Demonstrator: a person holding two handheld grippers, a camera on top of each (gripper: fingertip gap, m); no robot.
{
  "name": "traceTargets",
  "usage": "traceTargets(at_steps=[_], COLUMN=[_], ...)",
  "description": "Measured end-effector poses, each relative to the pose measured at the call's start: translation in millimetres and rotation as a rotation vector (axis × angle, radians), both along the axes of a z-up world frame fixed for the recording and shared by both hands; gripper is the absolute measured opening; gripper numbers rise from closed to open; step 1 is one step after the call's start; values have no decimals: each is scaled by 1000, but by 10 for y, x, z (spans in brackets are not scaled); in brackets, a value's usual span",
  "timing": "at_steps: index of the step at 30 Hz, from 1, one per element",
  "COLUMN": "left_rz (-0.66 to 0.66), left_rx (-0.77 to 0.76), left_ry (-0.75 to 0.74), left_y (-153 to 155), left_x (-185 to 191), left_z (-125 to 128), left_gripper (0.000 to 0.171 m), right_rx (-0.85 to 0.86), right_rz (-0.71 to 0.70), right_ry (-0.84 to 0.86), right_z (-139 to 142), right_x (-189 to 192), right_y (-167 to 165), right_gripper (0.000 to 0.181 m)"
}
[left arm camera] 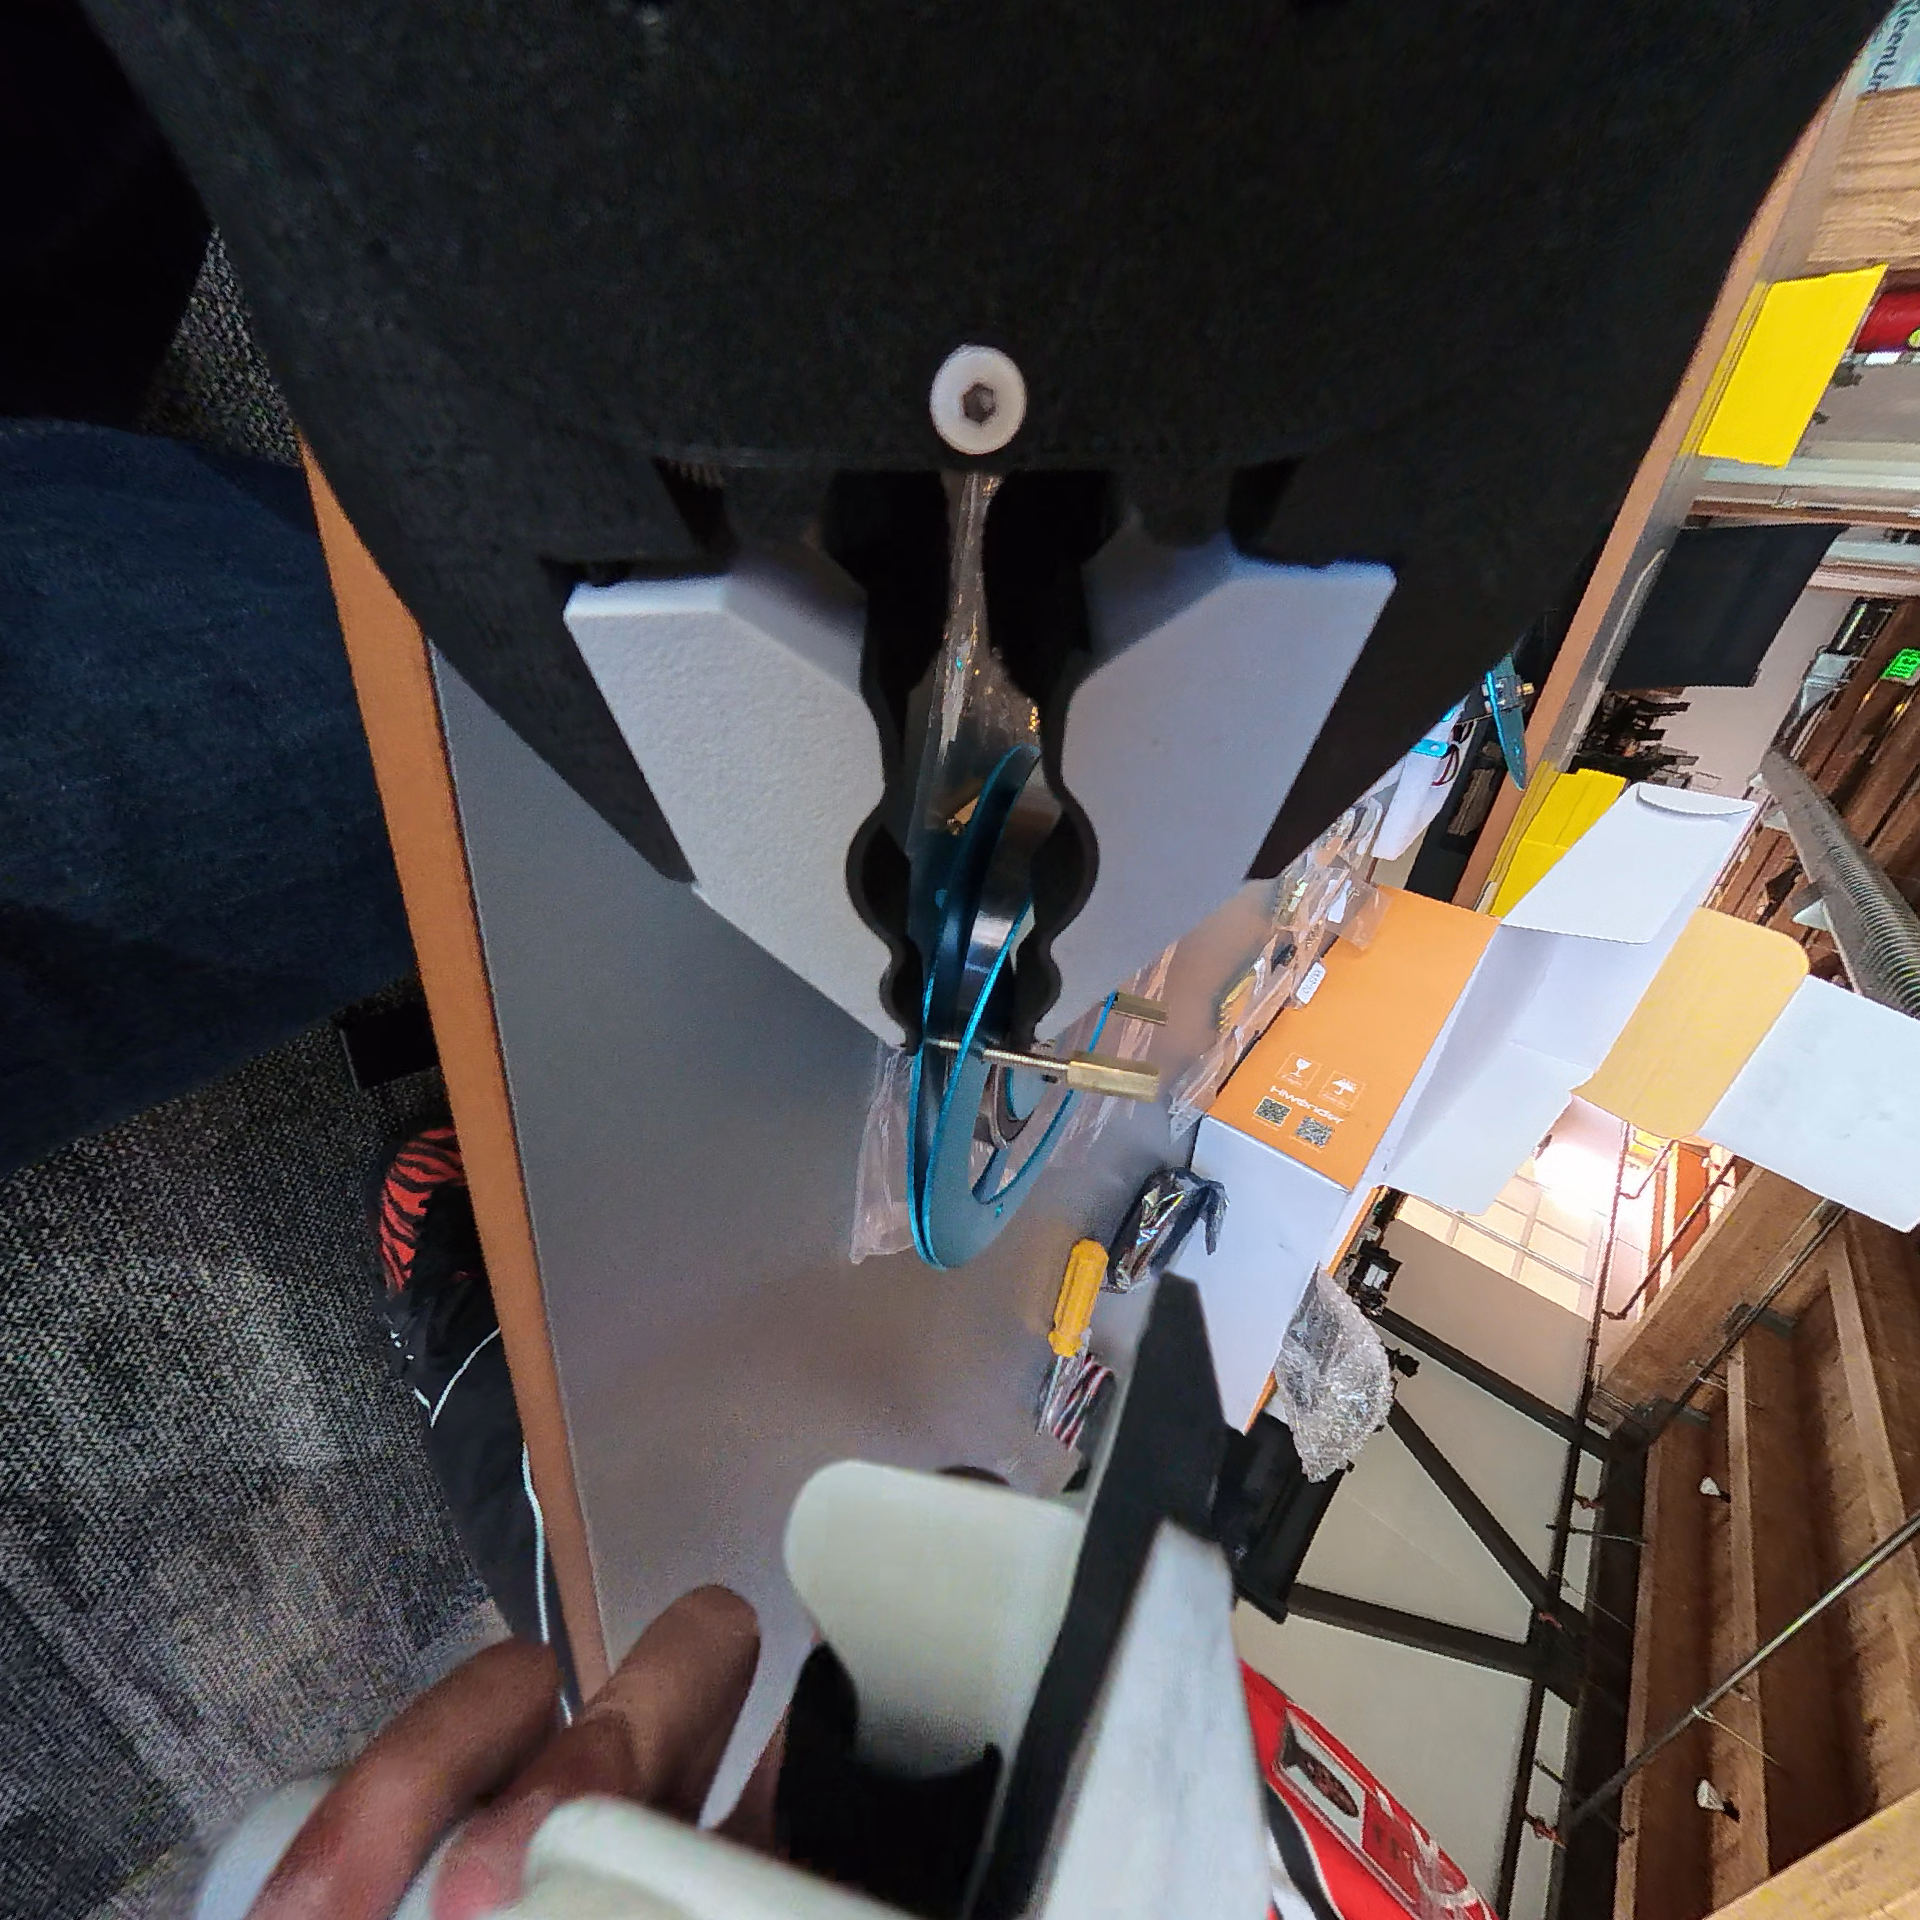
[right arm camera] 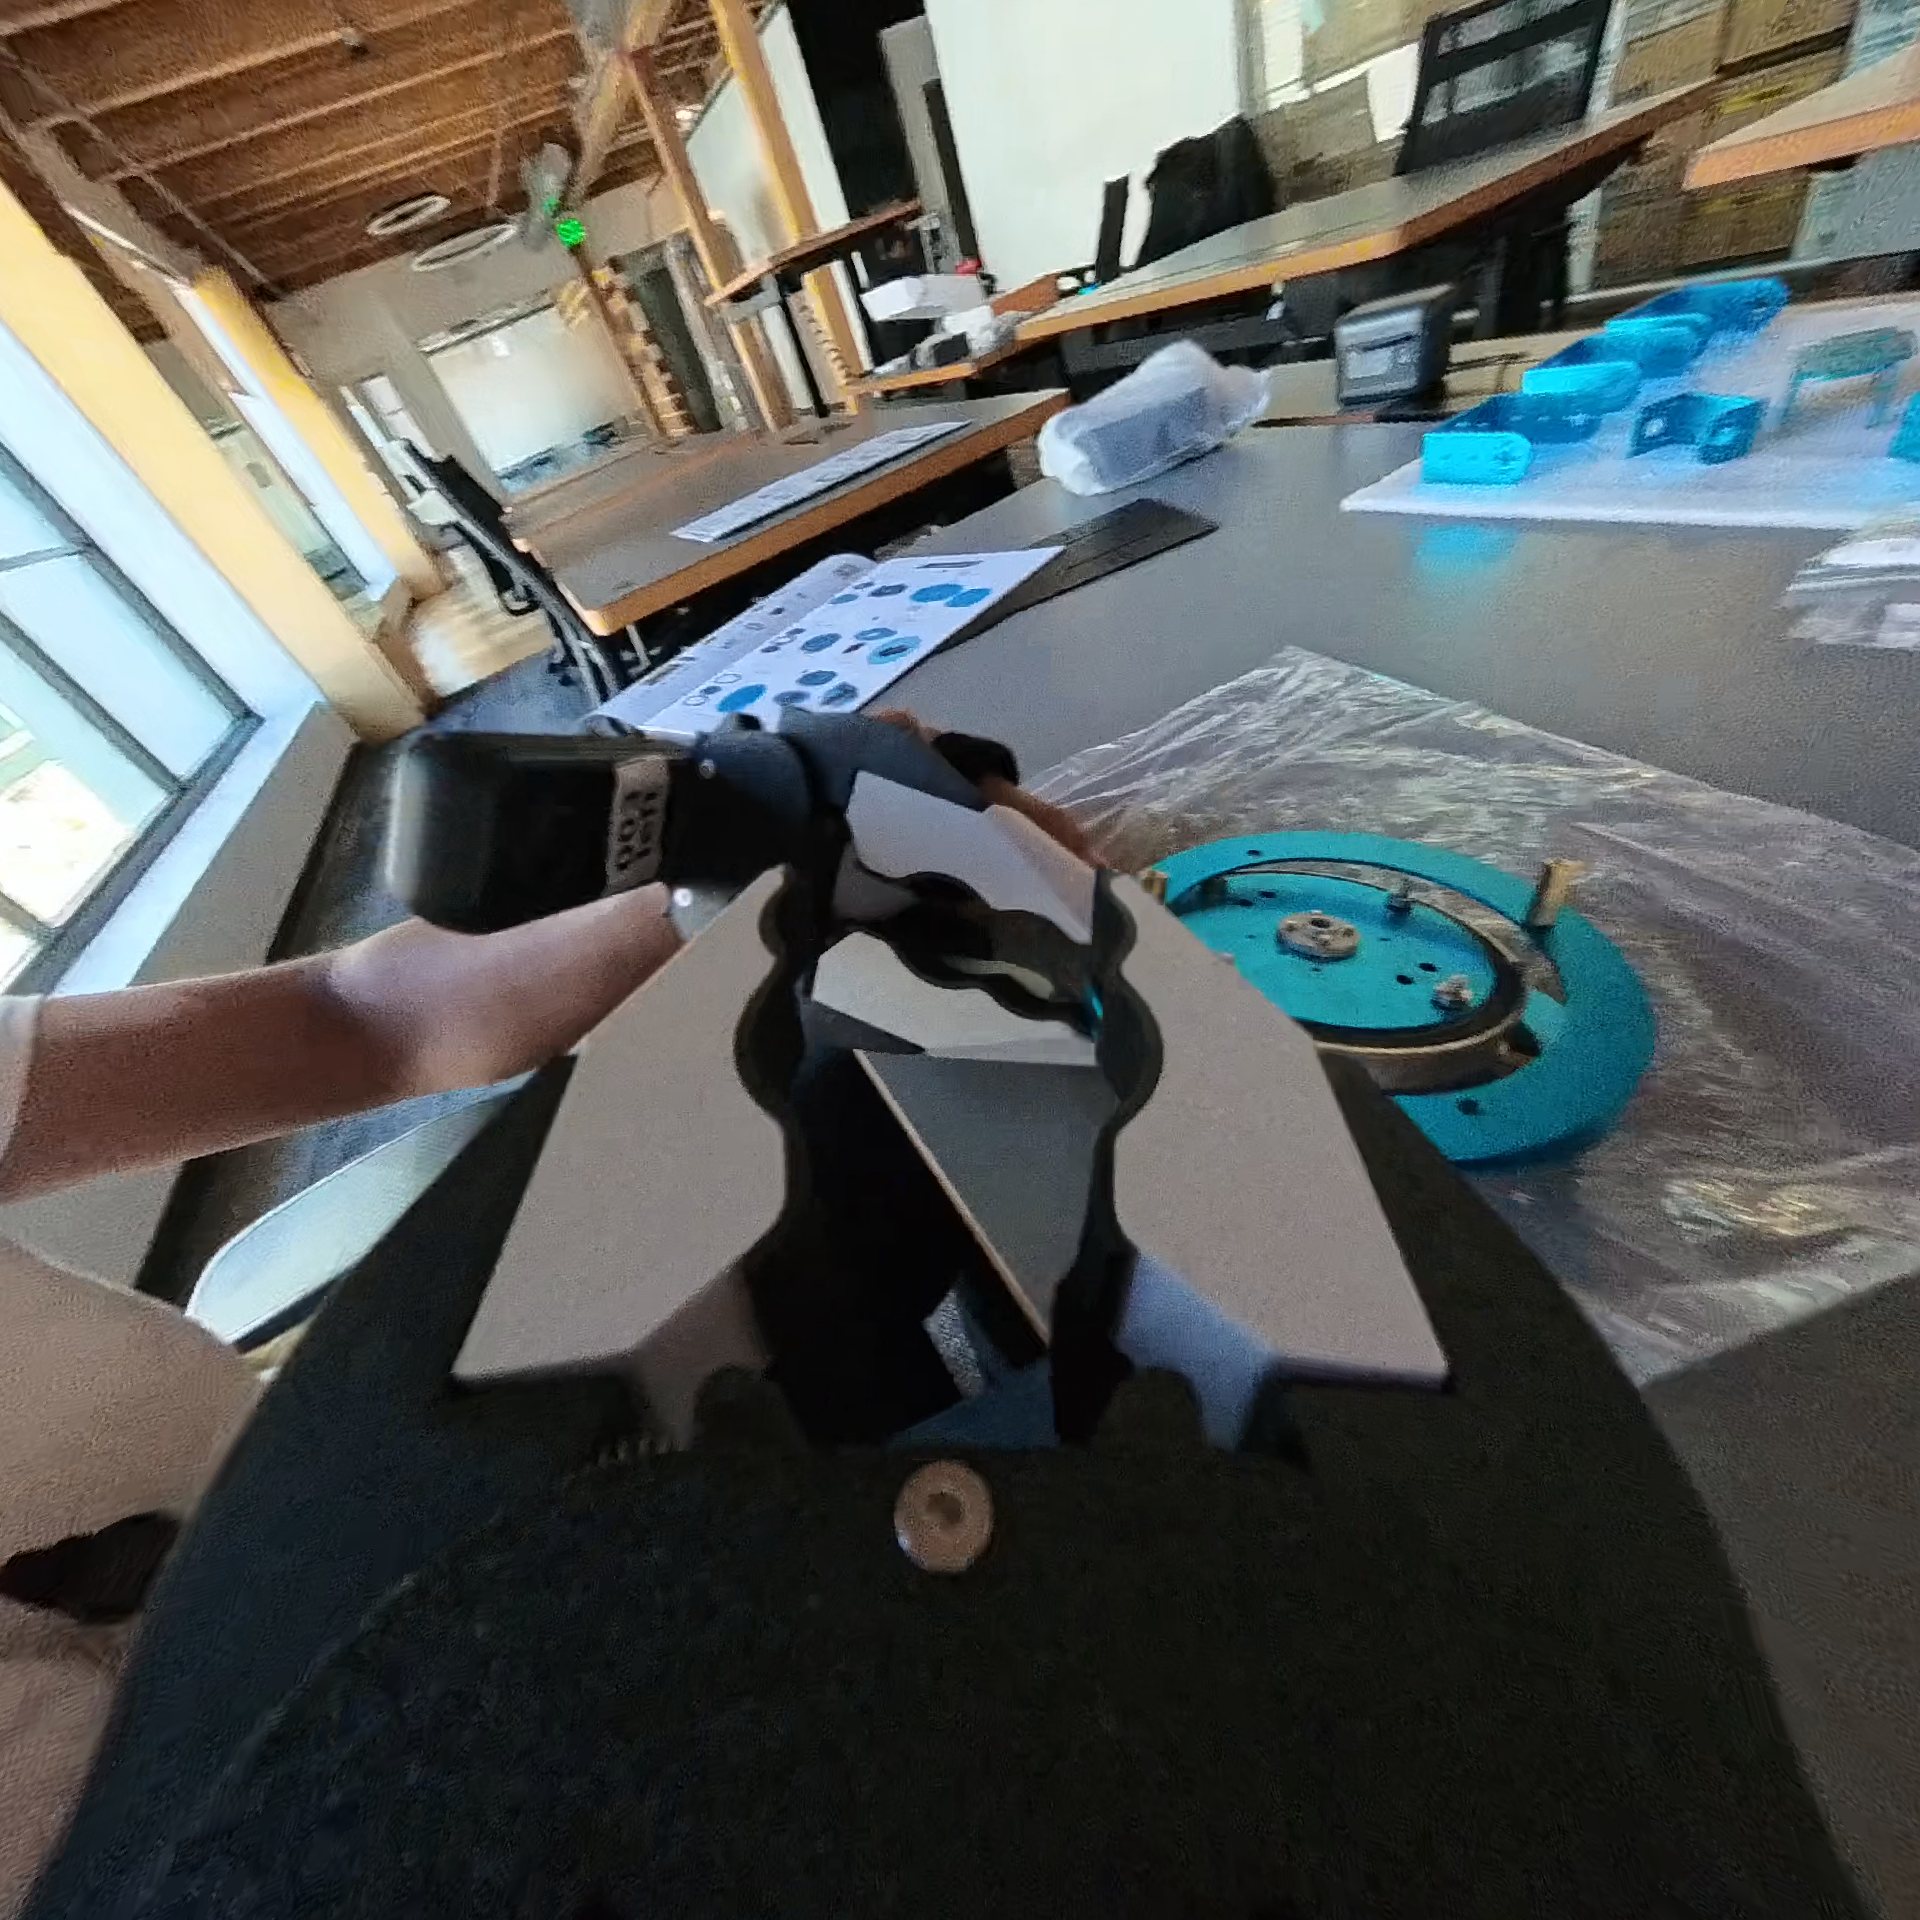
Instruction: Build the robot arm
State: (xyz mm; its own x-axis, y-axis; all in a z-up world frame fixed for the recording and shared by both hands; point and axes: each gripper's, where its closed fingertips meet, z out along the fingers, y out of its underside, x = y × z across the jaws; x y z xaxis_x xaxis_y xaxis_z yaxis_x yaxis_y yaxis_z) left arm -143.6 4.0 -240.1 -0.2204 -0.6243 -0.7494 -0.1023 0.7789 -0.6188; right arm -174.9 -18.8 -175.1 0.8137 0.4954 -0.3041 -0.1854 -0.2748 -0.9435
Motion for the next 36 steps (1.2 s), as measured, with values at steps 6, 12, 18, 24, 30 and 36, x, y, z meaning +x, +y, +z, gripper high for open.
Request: traceTargets(at_steps=[6, 12, 18, 24, 30, 36], left_rz=[-1, 3, 7, 16, 11, 11], left_rx=[-3, -13, 7, 8, -9, 7], left_ry=[2, 0, 3, 7, 4, 5], left_y=[-3, 7, 3, 19, 15, 11], left_x=[3, 4, 9, 16, 14, 16], left_z=[0, 8, -8, -13, 2, -11], left_gripper=[17, 17, 17, 17, 17, 17], right_rx=[-68, -65, -65, -82, -36, -89], right_rz=[-41, 115, -33, -10, 34, -60], right_ry=[-59, 85, 116, 28, -11, -36], right_z=[-293, -156, -128, -311, -94, -257], right_x=[-9, -112, 219, 18, -61, 83], right_y=[206, 13, 90, 257, 43, 273], right_gripper=[68, 28, 58, 60, 41, 59])
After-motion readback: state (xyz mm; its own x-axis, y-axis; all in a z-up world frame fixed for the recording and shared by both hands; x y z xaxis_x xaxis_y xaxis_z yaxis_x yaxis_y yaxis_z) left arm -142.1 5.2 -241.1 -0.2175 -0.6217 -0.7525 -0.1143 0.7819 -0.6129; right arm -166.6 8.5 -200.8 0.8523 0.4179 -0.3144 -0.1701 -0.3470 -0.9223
